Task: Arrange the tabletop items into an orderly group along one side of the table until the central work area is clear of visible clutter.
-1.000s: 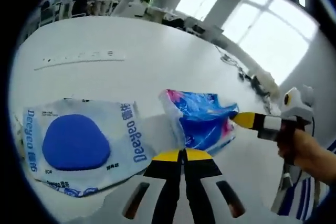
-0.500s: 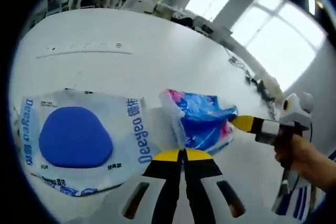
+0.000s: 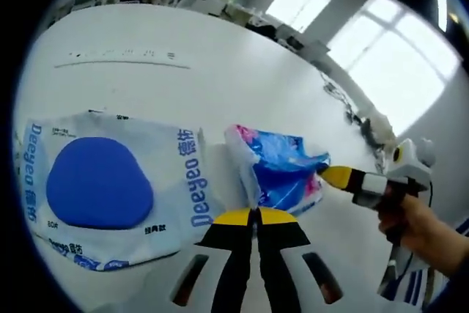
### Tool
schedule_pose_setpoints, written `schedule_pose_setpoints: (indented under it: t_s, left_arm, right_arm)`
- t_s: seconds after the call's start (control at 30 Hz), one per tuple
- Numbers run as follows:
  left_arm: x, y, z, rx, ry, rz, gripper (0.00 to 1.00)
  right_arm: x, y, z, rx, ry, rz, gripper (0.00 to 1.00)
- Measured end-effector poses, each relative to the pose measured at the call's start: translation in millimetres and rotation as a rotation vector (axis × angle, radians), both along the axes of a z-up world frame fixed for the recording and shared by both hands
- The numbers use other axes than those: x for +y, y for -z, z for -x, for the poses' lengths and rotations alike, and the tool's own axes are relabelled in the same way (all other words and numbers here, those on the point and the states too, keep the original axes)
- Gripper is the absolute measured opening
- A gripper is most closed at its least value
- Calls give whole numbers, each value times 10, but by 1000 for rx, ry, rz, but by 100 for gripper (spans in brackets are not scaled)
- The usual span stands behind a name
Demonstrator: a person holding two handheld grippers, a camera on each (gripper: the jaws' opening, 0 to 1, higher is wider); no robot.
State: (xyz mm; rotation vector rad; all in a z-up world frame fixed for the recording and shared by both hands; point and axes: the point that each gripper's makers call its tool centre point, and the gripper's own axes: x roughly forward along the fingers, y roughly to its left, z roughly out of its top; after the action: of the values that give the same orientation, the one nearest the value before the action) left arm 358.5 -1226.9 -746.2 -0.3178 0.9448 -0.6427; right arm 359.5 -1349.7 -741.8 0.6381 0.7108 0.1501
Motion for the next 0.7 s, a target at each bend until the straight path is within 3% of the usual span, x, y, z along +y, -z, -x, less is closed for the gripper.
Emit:
schedule_pose_setpoints:
  t_s: [0.17, 0.2, 0.4, 0.47, 0.7]
  left_arm:
    - [0, -52, -55, -3, -40, 23, 2]
    - [1, -79, -75, -28, -38, 17, 3]
    - [49, -50, -71, -13, -44, 4, 4]
    - [65, -61, -84, -43, -30, -24, 4]
    - [74, -69, -73, -46, -54, -28, 6]
  right_arm:
    - [-14, 47, -8, 13, -1, 3, 0]
    - [-13, 45, -12, 9, -1, 3, 0]
    - [27, 45, -42, 5, -12, 9, 0]
    - [43, 45, -44, 8, -9, 2, 0]
    - [49, 54, -50, 12, -3, 11, 0]
